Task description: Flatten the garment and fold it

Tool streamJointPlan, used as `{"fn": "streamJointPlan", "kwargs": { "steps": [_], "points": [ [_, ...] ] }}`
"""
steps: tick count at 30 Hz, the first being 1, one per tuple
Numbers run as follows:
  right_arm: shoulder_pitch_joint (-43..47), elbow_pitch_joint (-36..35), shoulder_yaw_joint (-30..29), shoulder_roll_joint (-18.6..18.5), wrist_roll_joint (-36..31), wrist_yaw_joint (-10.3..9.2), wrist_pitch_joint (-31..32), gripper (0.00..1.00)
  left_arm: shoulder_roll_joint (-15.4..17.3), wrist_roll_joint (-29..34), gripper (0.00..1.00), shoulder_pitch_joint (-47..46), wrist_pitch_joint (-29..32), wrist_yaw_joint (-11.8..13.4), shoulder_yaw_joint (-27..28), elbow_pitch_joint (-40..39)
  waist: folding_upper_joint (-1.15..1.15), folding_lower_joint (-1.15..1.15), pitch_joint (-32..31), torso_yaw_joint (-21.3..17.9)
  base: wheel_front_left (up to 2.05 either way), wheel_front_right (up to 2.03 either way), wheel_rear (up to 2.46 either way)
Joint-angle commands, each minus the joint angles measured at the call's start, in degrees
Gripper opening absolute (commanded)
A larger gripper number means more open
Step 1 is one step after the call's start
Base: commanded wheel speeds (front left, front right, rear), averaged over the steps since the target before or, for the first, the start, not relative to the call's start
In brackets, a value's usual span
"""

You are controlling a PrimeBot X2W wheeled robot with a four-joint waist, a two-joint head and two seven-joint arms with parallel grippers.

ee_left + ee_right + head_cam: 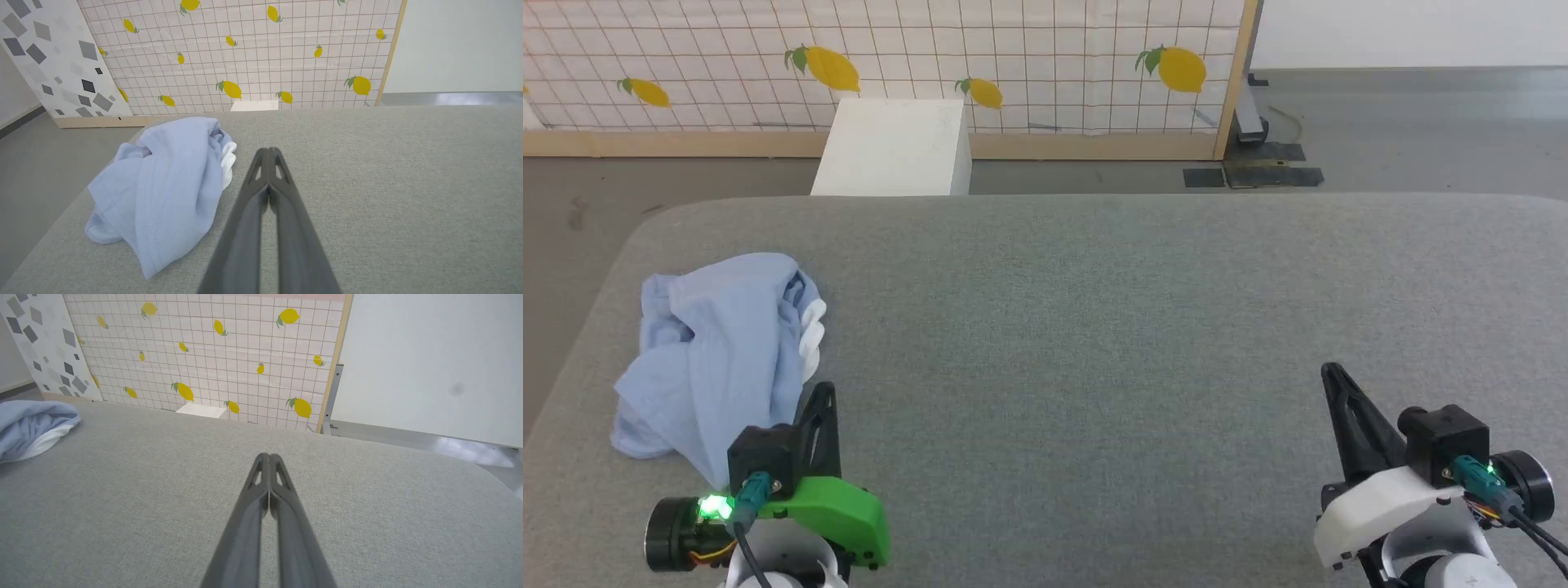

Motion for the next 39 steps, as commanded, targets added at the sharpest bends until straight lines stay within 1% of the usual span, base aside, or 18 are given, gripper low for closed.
{"fn": "streamJointPlan", "kwargs": {
  "steps": [1, 18, 19, 29, 39],
  "points": [
    [-0.92, -0.3, 0.09, 0.1, -0.37, -0.1, -0.01, 0.0, -0.18, 0.73, 0.0, -0.82, 0.08, -0.06, 0.17, 0.16, 0.0, 0.0, 0.0, 0.0, 0.0, 0.0, 0.0],
    [-0.92, -0.3, 0.09, 0.1, -0.37, -0.1, -0.01, 0.0, -0.18, 0.73, 0.0, -0.82, 0.08, -0.06, 0.17, 0.16, 0.0, 0.0, 0.0, 0.0, 0.0, 0.0, 0.0],
    [0.0, 0.0, -0.01, 0.0, 0.03, 0.0, -0.02, 1.0, 0.0, -0.02, 1.0, 0.0, -0.02, 0.0, -0.01, 0.0, 0.0, 0.0, 0.0, 0.0, 0.0, 0.0, 0.0],
    [-0.06, 0.39, -0.66, -0.01, 0.87, 0.0, -0.63, 1.0, -0.01, -0.86, 1.0, 0.2, -0.63, -0.08, -0.1, -0.24, 0.0, 0.0, 0.04, -0.01, 0.0, 0.0, 0.0],
    [-0.39, 1.06, -2.45, 0.0, 3.34, -0.01, -1.81, 1.0, -0.02, -1.99, 1.0, 0.57, -1.8, -0.21, 0.1, -0.76, 0.0, 0.0, 0.12, -0.08, 0.0, 0.0, 0.0]
  ]
}}
